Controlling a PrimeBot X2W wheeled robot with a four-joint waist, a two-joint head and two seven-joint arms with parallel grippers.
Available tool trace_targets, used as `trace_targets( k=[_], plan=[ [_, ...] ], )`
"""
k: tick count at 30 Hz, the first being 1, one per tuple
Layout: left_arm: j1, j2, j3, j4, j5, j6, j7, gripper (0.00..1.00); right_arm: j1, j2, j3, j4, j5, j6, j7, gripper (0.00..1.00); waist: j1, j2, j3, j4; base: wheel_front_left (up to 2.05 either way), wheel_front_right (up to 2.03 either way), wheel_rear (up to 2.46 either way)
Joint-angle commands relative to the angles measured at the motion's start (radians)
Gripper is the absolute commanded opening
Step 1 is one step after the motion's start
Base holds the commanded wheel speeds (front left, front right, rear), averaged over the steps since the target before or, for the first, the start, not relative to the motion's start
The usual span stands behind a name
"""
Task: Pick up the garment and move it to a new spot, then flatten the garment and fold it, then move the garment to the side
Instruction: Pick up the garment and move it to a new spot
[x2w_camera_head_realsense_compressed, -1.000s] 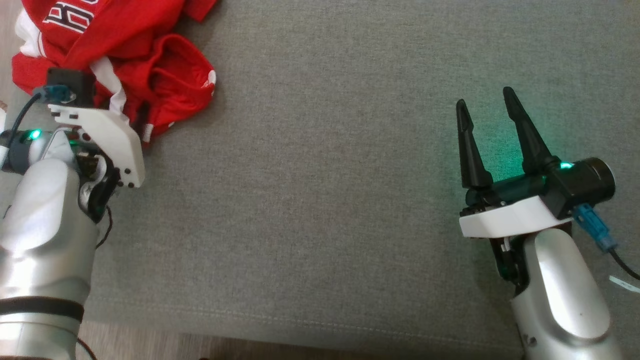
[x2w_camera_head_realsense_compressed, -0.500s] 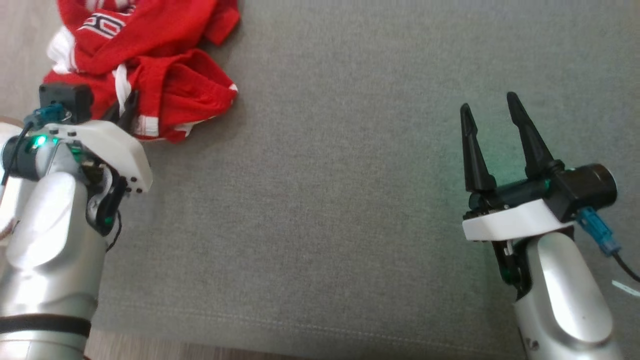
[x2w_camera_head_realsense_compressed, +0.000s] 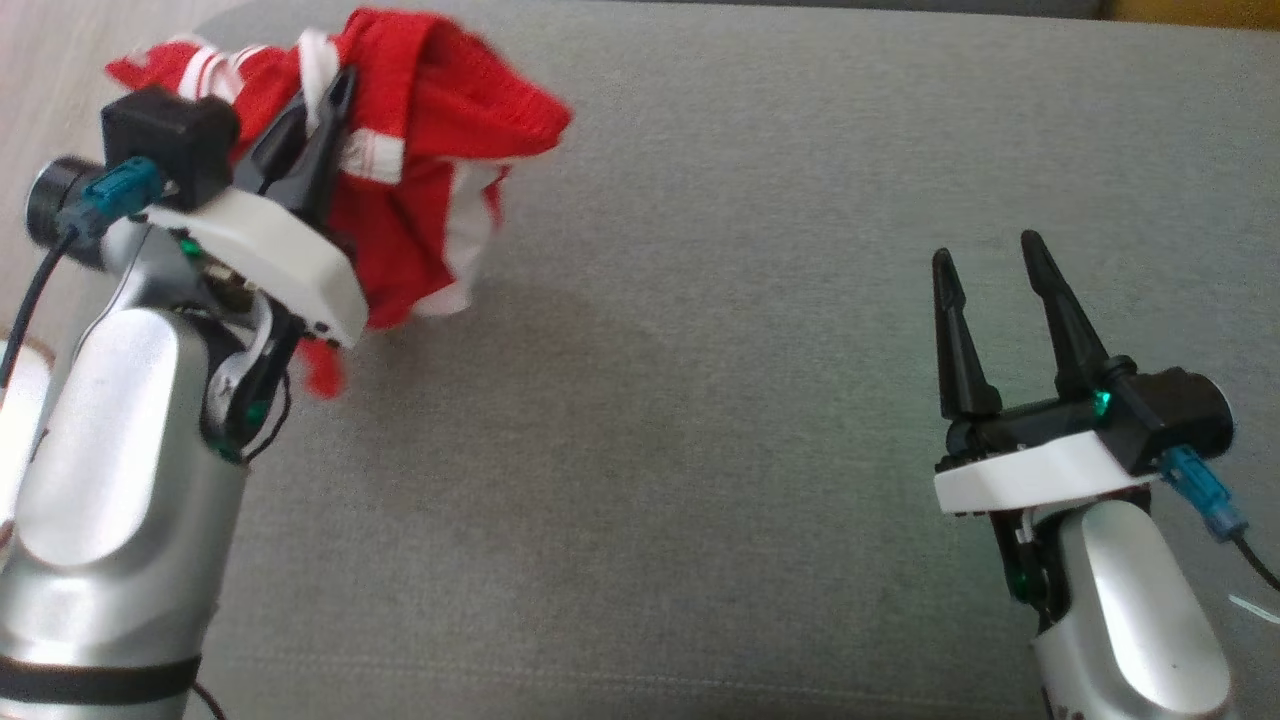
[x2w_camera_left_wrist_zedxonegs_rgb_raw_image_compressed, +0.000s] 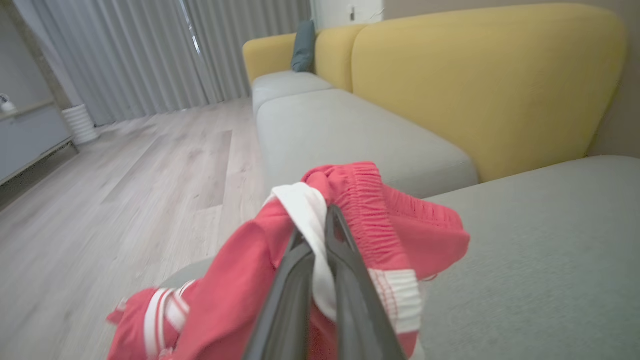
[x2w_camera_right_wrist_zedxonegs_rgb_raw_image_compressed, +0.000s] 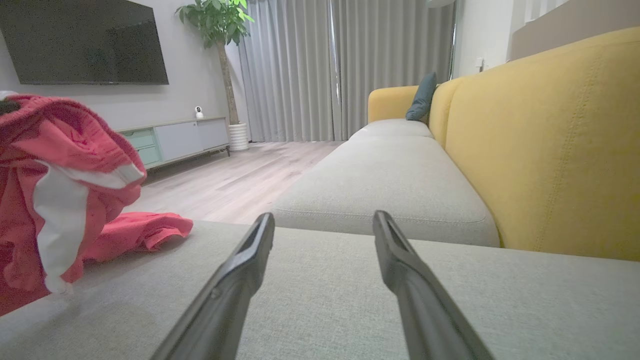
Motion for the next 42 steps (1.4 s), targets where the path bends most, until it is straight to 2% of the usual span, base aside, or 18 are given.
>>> trace_targets(
  k=[1, 6, 10, 15, 21, 26, 29, 30, 31, 32, 33, 37, 42],
  plan=[
    [-0.042, 0.032, 0.03, -0.062, 0.003, 0.007, 0.009, 0.0, 0.003, -0.002, 0.02, -0.031, 0.008, 0.008, -0.011, 1.0, 0.0, 0.0, -0.018, -0.023, 0.0, 0.0, 0.0],
    [-0.065, -0.004, -0.012, -0.136, -0.001, 0.011, 0.056, 0.0, 0.01, -0.002, 0.022, -0.03, 0.021, 0.008, -0.011, 1.0, 0.0, 0.0, -0.041, -0.087, 0.0, 0.0, 0.0],
    [-0.074, -0.048, -0.054, -0.114, 0.001, 0.017, 0.068, 0.0, 0.01, -0.002, 0.026, -0.036, 0.028, 0.008, -0.011, 1.0, 0.0, 0.0, -0.035, -0.158, 0.0, 0.0, 0.0],
    [-0.066, -0.14, -0.091, 0.012, 0.0, 0.051, 0.007, 0.0, 0.004, -0.002, 0.039, -0.045, 0.039, 0.008, -0.011, 1.0, 0.0, 0.0, 0.004, -0.259, 0.0, 0.0, 0.0],
    [-0.064, -0.207, -0.128, 0.193, 0.0, 0.082, -0.094, 0.0, -0.003, -0.002, 0.061, -0.053, 0.047, 0.008, -0.011, 1.0, 0.0, 0.0, 0.055, -0.354, 0.0, 0.0, 0.0],
    [-0.065, -0.237, -0.192, 0.341, -0.048, 0.092, -0.179, 0.0, 0.001, -0.002, 0.071, -0.055, 0.05, 0.008, -0.011, 1.0, 0.0, 0.0, 0.08, -0.405, 0.0, 0.0, 0.0],
    [-0.05, -0.239, -0.266, 0.375, -0.127, 0.097, -0.209, 0.0, 0.007, -0.002, 0.075, -0.054, 0.053, 0.008, -0.011, 1.0, 0.0, 0.0, 0.079, -0.415, 0.0, 0.0, 0.0],
    [-0.045, -0.24, -0.298, 0.38, -0.149, 0.104, -0.218, 0.03, 0.01, -0.002, 0.074, -0.053, 0.053, 0.008, -0.011, 1.0, 0.0, 0.0, 0.076, -0.415, 0.0, 0.0, 0.0],
    [-0.039, -0.24, -0.329, 0.384, -0.171, 0.11, -0.225, 0.28, 0.013, -0.002, 0.073, -0.053, 0.053, 0.008, -0.011, 1.0, 0.0, 0.0, 0.072, -0.412, 0.0, 0.0, 0.0],
    [-0.035, -0.24, -0.355, 0.386, -0.195, 0.115, -0.233, 0.68, 0.016, -0.002, 0.07, -0.052, 0.052, 0.008, -0.011, 1.0, 0.0, 0.0, 0.068, -0.408, 0.0, 0.0, 0.0],
    [-0.033, -0.24, -0.378, 0.387, -0.216, 0.123, -0.243, 1.0, 0.018, -0.002, 0.067, -0.052, 0.051, 0.008, -0.011, 1.0, 0.0, 0.0, 0.064, -0.401, 0.0, 0.0, 0.0],
    [-0.044, -0.24, -0.447, 0.388, -0.265, 0.149, -0.295, 1.0, 0.025, -0.002, 0.064, -0.048, 0.047, 0.008, -0.011, 1.0, 0.0, 0.0, 0.043, -0.367, 0.0, 0.0, 0.0],
    [-0.066, -0.24, -0.485, 0.387, -0.283, 0.169, -0.339, 1.0, 0.034, -0.002, 0.057, -0.044, 0.038, 0.008, -0.011, 1.0, 0.0, 0.0, 0.006, -0.317, 0.0, 0.0, 0.0]
  ],
)
